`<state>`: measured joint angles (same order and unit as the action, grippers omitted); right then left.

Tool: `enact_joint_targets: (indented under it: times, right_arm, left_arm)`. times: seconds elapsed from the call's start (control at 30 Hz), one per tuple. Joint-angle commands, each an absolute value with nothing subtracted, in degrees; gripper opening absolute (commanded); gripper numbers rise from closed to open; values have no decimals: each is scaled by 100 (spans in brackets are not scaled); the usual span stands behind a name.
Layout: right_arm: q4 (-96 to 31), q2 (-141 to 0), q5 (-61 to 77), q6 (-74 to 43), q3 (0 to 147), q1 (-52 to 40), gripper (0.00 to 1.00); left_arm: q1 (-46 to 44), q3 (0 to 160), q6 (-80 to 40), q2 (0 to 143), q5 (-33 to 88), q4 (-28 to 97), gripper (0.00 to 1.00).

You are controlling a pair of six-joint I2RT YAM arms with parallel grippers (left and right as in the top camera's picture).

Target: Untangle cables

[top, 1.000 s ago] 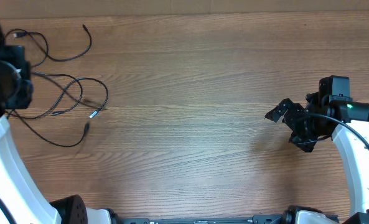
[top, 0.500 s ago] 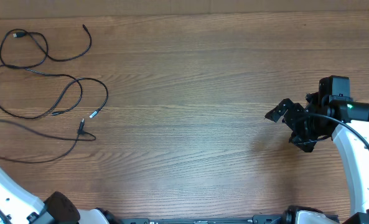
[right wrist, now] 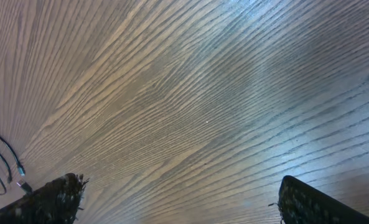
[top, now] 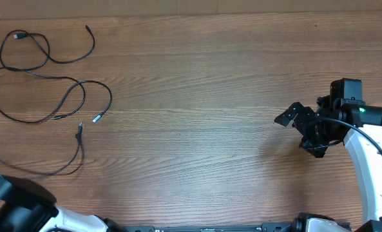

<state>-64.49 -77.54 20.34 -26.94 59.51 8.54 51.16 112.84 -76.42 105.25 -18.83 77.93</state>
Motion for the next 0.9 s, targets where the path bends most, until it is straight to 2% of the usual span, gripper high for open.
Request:
enact_joint_targets:
  times: [0.0, 0.17, 0.27, 0.4, 0.43, 0.57, 0.67, 0.87]
  right_arm:
    - [-6434, -7749, 2018, -2655, 5920, 871, 100]
    - [-6434, -7749, 2018, -2655, 5920, 871, 100]
    - [-6434, -7749, 2018, -2652, 5920, 871, 100]
    - [-6434, -7749, 2018, -2652, 5920, 871, 100]
    - [-6434, -7749, 2018, -2652, 5920, 871, 100]
    - [-6434, -7749, 2018, -2652, 5920, 871, 100]
    - [-6434, -7749, 2018, -2652, 5920, 871, 100]
    - [-6434, -7749, 2018, -2655, 5920, 871, 100]
  left_arm:
    - [5142, 11262, -6488, 11050, -2547, 7266, 13]
    - [5142, 11262, -5470, 11712, -2543, 6707, 10]
    - [5142, 11262, -5183, 11977, -2248, 6635, 14]
    - [5137, 11262, -4598, 12097, -1269, 6528, 27]
    - [5129, 11262, -4104, 12097, -821, 6401, 35]
    - [5131, 11264, -2421, 12097, 451, 6132, 54]
    - [5131, 11264, -1647, 12097, 1306, 6171, 56]
    - [4987, 11260, -1229, 12136, 1264, 6598, 56]
